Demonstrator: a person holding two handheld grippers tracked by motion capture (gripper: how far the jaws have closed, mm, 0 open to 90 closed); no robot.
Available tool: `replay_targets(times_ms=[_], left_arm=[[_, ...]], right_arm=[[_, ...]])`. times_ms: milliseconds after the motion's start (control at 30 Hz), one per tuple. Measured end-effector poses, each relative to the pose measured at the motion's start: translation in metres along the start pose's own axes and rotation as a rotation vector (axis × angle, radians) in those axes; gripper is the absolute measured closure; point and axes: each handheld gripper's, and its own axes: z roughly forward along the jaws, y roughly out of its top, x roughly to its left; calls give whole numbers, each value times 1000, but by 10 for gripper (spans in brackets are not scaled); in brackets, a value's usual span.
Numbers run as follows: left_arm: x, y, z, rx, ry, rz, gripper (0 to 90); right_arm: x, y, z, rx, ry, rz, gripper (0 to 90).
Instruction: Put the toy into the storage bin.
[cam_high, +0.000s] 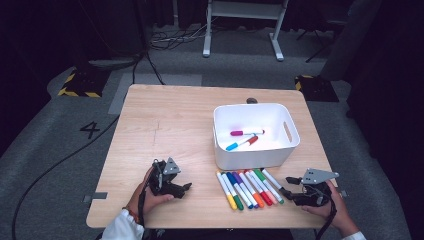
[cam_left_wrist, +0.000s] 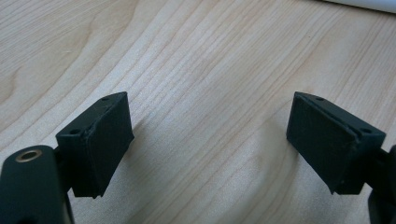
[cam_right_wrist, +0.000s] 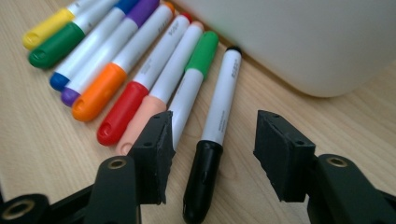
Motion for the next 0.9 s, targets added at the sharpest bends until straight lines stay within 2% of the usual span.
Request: replay_targets(times_ms=[167, 267, 367, 500, 633, 833, 900], left_arm=[[0, 0, 0, 0, 0, 0, 145], [0, 0, 0, 0, 0, -1, 145], [0, 0, 0, 0, 0, 0, 145], [0, 0, 0, 1, 0, -1, 145], [0, 0, 0, 0, 0, 0, 145], [0, 0, 0, 0, 0, 0, 145], [0, 0, 0, 0, 0, 0, 145]], right_arm=[[-5, -9, 10, 33, 2, 20, 543], [-11, -15, 11, 23, -16, 43, 575], [-18, -21, 11, 0, -6, 70, 616], [-20, -23, 12, -1, -16, 61, 649], [-21, -25, 11, -19, -7, 40, 727], [-18, -24, 10, -10, -26, -9, 743], [-18, -24, 7, -20, -17, -14, 751]])
